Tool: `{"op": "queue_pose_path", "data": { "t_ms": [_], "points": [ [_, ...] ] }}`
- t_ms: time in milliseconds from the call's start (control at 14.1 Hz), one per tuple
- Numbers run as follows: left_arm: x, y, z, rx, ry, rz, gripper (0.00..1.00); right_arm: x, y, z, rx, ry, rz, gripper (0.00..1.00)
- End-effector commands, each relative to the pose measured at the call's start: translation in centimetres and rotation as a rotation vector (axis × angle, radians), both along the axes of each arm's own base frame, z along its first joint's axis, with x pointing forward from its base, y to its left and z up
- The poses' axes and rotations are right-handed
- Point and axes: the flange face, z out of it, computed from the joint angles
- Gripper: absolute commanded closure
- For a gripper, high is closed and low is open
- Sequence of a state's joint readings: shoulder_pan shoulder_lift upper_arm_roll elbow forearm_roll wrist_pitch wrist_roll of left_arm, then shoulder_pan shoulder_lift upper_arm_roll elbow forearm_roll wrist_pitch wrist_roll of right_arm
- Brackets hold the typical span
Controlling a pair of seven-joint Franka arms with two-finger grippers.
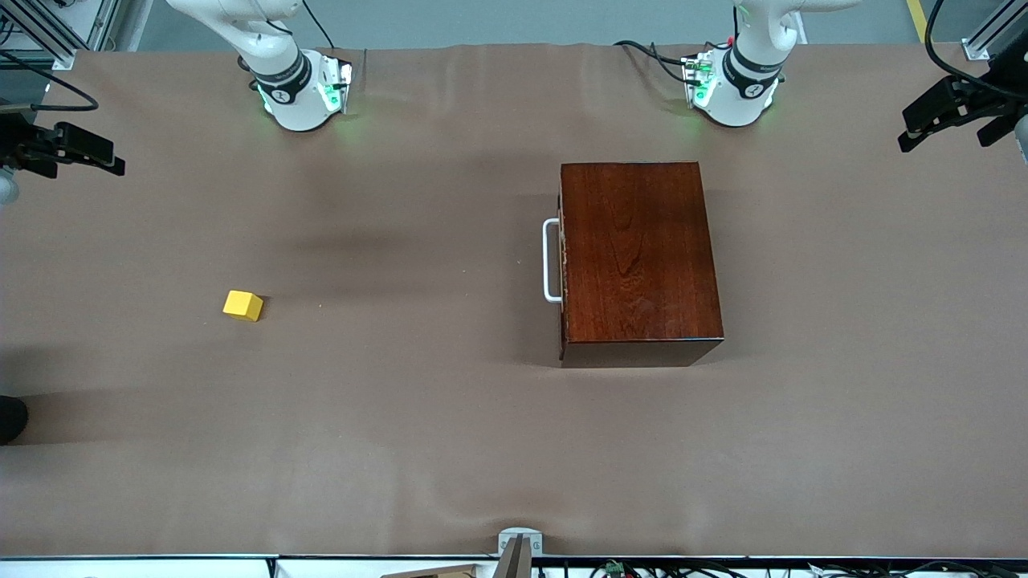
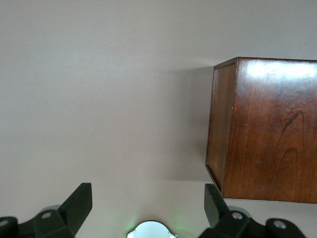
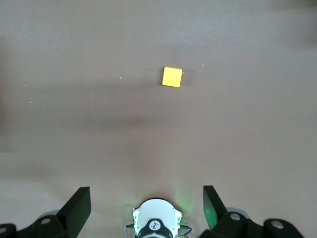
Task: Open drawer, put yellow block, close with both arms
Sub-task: 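Move the left gripper over the wooden box toward its white handle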
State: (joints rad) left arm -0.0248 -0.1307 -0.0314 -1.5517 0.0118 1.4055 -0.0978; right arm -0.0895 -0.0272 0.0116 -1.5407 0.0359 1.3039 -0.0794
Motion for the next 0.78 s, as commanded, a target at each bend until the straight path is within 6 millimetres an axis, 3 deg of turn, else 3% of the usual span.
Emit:
{"op": "queue_pose_path", "data": {
  "t_ms": [0,283,354,425,708],
  "points": [
    [0.0,-0.2,0.2,0.016,0.007,-0.020,0.00,-0.6,0.6,0.7,0.004,-0.013,0.007,0.00],
    [0.0,-1.1,0.2,0.030,0.006,-0.035,0.00,-0.6,0.3,0.8,0.006,-0.017,0.001,0.00],
    [0.3,-2.2,-0.4,0.033,0.016,-0.055,0.00,-0.6,0.5,0.8,0.006,-0.017,0.004,0.00],
    [0.4,-4.3,-0.9,0.036,0.026,-0.090,0.00,-0.6,0.5,0.8,0.005,-0.016,0.004,0.00],
    [0.3,-15.5,-4.4,0.064,0.078,-0.195,0.00,-0.4,0.3,0.9,0.012,-0.026,-0.001,0.00]
  ]
}}
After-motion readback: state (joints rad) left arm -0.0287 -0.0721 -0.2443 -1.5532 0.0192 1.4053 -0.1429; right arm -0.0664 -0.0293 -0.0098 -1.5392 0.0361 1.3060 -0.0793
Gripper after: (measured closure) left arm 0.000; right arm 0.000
